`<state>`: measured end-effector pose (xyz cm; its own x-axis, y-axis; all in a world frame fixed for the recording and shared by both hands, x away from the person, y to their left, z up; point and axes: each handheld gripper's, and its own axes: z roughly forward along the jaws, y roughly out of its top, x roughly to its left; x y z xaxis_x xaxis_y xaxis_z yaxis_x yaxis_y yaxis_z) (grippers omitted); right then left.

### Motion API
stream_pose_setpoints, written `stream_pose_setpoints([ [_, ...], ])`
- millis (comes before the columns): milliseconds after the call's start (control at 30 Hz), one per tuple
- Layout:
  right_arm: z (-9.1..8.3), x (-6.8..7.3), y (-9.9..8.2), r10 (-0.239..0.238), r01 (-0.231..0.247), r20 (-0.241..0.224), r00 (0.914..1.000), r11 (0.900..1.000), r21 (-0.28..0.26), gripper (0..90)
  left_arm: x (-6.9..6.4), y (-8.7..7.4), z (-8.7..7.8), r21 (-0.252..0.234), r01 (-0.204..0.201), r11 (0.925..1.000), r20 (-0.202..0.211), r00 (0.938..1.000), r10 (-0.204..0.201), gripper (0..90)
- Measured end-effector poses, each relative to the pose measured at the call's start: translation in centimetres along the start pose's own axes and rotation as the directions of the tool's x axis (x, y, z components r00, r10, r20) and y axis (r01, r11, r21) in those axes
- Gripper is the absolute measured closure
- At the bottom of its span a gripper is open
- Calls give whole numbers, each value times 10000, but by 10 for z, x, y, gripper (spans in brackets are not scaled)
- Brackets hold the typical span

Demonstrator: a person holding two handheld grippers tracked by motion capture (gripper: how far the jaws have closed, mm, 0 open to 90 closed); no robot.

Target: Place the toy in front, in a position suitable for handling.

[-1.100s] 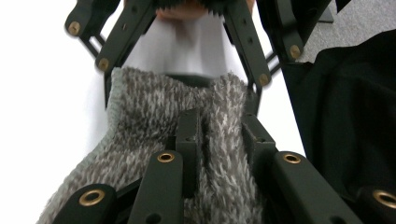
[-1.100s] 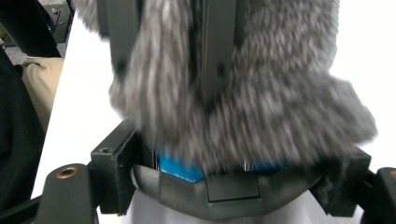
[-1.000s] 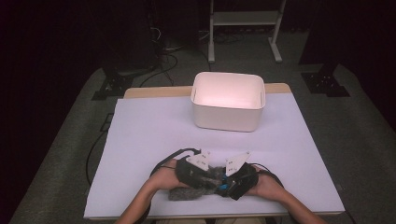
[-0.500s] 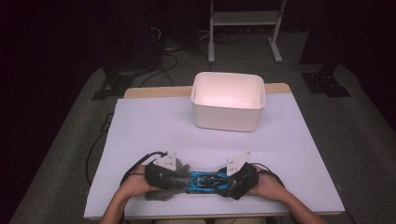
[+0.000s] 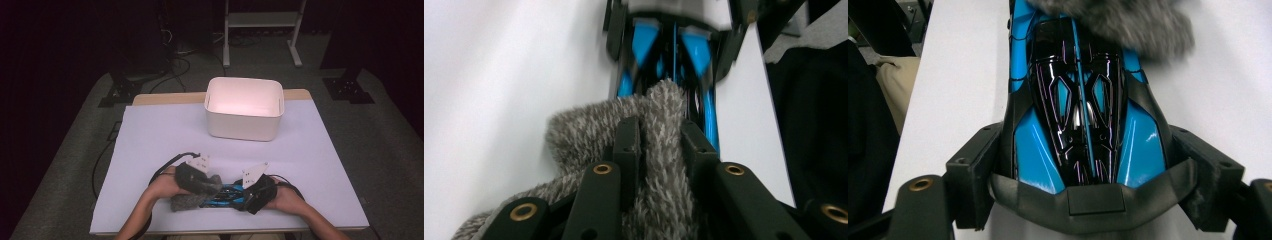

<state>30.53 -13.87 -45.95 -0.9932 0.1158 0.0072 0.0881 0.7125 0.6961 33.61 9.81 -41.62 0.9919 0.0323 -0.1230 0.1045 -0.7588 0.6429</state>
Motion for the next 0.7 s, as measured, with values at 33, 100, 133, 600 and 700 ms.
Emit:
stream_pose_setpoints([
  [33,0,0,0,54,-54,7,10000,10000,-11,218,1,5,1,190,-115,9998,61,9999,114,738],
  [100,-1,0,-1,104,-104,-18,9999,9999,-30,218,3,12,2,469,-205,9987,127,9997,199,737],
  [133,-1,0,-1,118,-118,-29,9999,9999,-49,218,4,15,2,478,-250,9985,39,9997,249,737],
  [600,0,1,-1,93,-93,-18,10000,10000,-17,219,8,47,34,366,-521,9980,582,9971,499,729],
  [700,0,1,0,59,-59,-12,10000,10000,3,219,7,44,31,393,-570,9976,483,9973,550,729],
])
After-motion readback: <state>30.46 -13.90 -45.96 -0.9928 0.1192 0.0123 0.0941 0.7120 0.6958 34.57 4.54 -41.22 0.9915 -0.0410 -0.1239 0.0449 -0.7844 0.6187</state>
